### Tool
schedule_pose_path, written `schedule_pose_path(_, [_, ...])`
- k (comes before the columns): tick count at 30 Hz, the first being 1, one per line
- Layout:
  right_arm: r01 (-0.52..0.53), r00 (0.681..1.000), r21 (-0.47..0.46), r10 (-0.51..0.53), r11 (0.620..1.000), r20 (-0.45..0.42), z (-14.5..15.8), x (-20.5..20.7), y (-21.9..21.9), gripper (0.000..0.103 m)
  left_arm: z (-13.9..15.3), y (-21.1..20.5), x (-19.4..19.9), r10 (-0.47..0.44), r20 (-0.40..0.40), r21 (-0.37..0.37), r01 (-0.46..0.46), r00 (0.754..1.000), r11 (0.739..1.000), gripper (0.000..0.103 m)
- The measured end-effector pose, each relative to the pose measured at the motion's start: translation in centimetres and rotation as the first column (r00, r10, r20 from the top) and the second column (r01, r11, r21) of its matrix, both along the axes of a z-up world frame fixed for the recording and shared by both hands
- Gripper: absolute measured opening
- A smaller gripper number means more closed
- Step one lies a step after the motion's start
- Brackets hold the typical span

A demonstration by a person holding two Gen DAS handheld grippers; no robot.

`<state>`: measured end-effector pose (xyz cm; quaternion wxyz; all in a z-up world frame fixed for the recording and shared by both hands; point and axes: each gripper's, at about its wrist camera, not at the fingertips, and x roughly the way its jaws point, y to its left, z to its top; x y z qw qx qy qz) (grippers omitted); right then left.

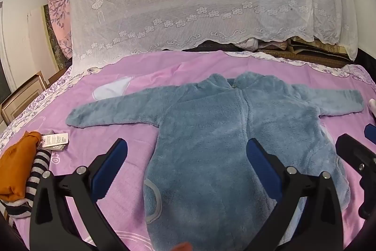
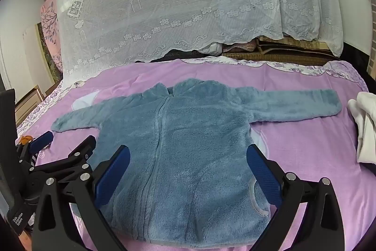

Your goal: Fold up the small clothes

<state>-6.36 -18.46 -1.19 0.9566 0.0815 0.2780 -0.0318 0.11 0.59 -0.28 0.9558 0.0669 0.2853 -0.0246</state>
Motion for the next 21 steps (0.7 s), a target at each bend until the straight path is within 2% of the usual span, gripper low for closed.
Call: schedule_pose_path(21, [0.002,1.000,0.012,-0.002,1.000,-0.007,-0.40,0.31,-0.24,0.100,-0.37,-0.59,-0.07,-0.003,-0.010,0.003,0.003,1.000,1.000,0.099])
